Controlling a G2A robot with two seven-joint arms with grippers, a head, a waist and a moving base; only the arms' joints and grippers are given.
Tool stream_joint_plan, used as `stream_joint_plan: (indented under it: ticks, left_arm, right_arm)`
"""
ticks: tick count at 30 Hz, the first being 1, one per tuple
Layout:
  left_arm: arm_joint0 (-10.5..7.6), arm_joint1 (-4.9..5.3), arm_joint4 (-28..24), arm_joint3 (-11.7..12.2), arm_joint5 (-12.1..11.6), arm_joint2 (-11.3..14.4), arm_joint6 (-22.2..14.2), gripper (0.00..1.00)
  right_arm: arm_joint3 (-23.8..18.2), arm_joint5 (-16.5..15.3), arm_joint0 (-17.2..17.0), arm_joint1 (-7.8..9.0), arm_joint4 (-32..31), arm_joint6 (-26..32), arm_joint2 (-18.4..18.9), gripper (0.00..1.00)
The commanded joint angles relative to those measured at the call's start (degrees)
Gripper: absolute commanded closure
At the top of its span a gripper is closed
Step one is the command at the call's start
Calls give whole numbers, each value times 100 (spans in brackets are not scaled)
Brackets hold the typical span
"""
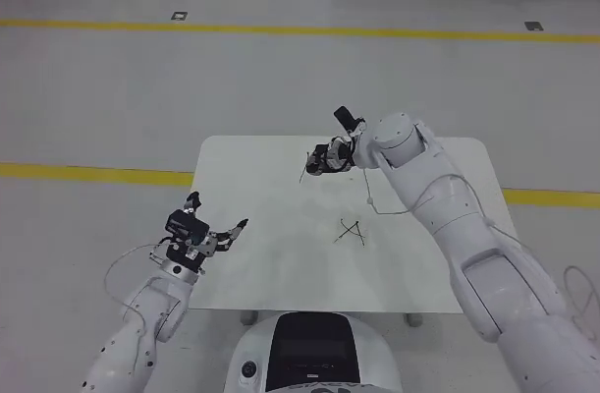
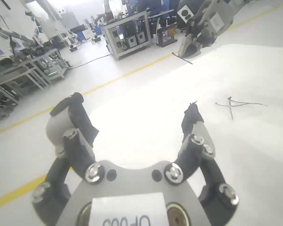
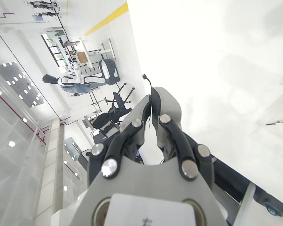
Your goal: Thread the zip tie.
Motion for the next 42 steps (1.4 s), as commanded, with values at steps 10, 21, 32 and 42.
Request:
stream_joint_plan:
  ticks: [10,21,32,42]
  left_arm:
    - [-123,158,437,-89,126,157,-172,0]
    - [-1299,1829,437,44,1588,2139,-1011,0]
    - [-1810,2213,437,152,2298,3057,-1000,0]
    - [-2657,2443,437,312,2254,3845,-1368,0]
  right_arm:
    - [-294,0,-171,-1,-8,-74,-47,100]
    - [-293,0,-142,-83,63,-212,-175,100]
    - [-184,0,-117,-72,189,-374,-56,100]
    - [-450,0,-310,-151,191,-821,-207,100]
